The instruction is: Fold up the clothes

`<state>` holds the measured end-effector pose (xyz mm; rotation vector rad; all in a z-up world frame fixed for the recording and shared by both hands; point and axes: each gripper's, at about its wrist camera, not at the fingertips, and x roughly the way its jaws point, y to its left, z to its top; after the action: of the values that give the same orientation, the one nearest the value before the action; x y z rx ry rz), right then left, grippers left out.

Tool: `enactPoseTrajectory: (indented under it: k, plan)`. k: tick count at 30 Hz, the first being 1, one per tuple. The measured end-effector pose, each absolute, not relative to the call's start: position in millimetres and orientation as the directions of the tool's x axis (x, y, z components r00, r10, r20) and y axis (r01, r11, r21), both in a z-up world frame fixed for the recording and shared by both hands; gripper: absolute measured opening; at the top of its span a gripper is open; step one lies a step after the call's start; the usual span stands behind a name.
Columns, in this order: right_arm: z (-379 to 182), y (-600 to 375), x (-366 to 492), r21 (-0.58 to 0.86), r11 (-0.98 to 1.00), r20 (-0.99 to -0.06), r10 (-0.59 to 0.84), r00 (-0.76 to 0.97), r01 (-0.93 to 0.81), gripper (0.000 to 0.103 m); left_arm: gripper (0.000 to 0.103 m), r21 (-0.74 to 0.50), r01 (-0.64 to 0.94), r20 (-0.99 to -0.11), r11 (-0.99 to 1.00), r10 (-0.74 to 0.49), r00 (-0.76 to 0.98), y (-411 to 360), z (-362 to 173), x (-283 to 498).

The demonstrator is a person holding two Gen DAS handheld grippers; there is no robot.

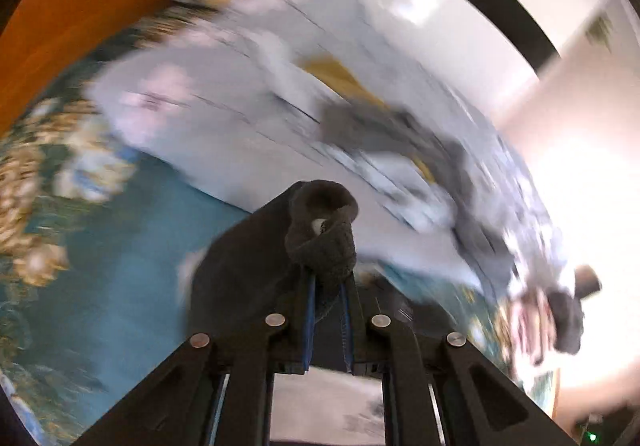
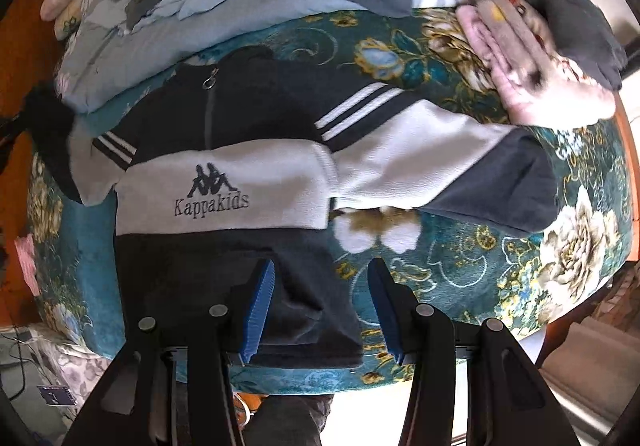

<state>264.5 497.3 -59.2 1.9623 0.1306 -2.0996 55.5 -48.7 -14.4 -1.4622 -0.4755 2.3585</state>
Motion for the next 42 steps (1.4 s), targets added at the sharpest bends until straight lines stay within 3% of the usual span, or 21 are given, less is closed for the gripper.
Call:
enactPoseTrajectory:
  k: [5,9,16,19,22,23,27,34,42]
  plan:
    - [-66.2,557.8,256.5,0.135,-0.974,-0.988,-0.145,-0.043,0.183,0.050,0.012,-0.444,-0.205,-0.831,-0.872,0.486,-0.270,95.8,-39.5,88.7]
    - [-75.4,607.5,247.5,0.145,-0.982,-0.988,-0.150,-0.033,0.123,0.050,0.012,-0.406,-0.262,-0.871,-0.876,0.457,-0.179,183.0,-66.1,116.2]
    - [-100.4,682.2,228.1,0.272,-0.959,-0.962,-0.268,-0.059,-0.078,0.050,0.014,-0.319,-0.279,-0.939,-0.906,0.342,-0.040,249.5,-125.5,123.2]
    - [-116.5,713.7,222.7,0.335,-0.921,-0.942,-0.324,-0.088,-0.197,0.050,0.019,-0.314,-0.275,-0.947,-0.908,0.321,0.023,257.9,-146.7,122.6]
    - [-136.5,750.1,221.3,0.397,-0.851,-0.918,-0.373,-0.136,-0.343,0.050,0.051,-0.360,-0.253,-0.933,-0.898,0.341,0.116,263.3,-162.8,124.6]
    - [-143.3,762.2,221.3,0.417,-0.821,-0.909,-0.388,-0.155,-0.391,0.050,0.056,-0.374,-0.246,-0.927,-0.894,0.349,0.141,264.7,-164.4,126.1]
    - [-174.3,805.4,226.2,0.501,-0.656,-0.862,-0.434,-0.261,-0.565,0.056,0.057,-0.394,-0.240,-0.917,-0.887,0.364,0.162,263.3,-149.4,133.0]
    - [-224.0,850.4,240.2,0.640,-0.257,-0.741,-0.457,-0.492,-0.725,0.057,0.064,-0.455,-0.035,-0.889,-0.890,0.451,0.083,194.7,-107.8,138.6]
    - [-248.0,844.3,216.7,0.639,-0.222,-0.727,-0.486,-0.485,-0.736,0.057,0.064,-0.384,0.056,-0.923,-0.922,0.385,0.020,121.0,-83.3,132.4]
